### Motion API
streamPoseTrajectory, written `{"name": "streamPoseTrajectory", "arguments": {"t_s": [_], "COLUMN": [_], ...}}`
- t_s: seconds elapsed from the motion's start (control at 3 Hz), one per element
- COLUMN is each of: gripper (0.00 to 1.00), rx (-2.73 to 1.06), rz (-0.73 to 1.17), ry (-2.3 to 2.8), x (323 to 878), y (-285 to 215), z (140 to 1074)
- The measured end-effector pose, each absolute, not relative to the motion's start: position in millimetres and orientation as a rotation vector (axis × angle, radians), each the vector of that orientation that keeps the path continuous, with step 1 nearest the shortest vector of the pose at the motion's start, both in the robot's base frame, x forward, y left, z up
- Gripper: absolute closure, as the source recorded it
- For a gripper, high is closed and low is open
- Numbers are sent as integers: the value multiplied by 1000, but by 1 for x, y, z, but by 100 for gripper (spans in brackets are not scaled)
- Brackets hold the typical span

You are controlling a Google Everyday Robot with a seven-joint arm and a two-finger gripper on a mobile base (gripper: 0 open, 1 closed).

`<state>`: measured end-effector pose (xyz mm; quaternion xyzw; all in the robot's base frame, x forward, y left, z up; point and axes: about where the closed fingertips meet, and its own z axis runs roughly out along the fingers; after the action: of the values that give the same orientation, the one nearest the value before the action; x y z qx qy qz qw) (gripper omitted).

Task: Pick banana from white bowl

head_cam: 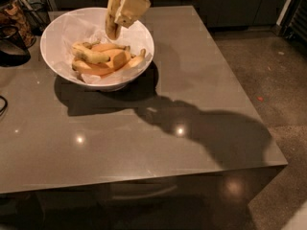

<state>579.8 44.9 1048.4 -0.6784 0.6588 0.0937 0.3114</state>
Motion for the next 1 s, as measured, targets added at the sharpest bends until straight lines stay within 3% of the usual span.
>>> {"name": "streamPoseTrajectory", "arguments": {"t_s": [0.67,1.0], "gripper": [100,100], "rx": [-1762,-1735], "rz": [266,250], "ry": [1752,1819], "x": [567,526], "y": [37,25], "z": [1056,1064]}}
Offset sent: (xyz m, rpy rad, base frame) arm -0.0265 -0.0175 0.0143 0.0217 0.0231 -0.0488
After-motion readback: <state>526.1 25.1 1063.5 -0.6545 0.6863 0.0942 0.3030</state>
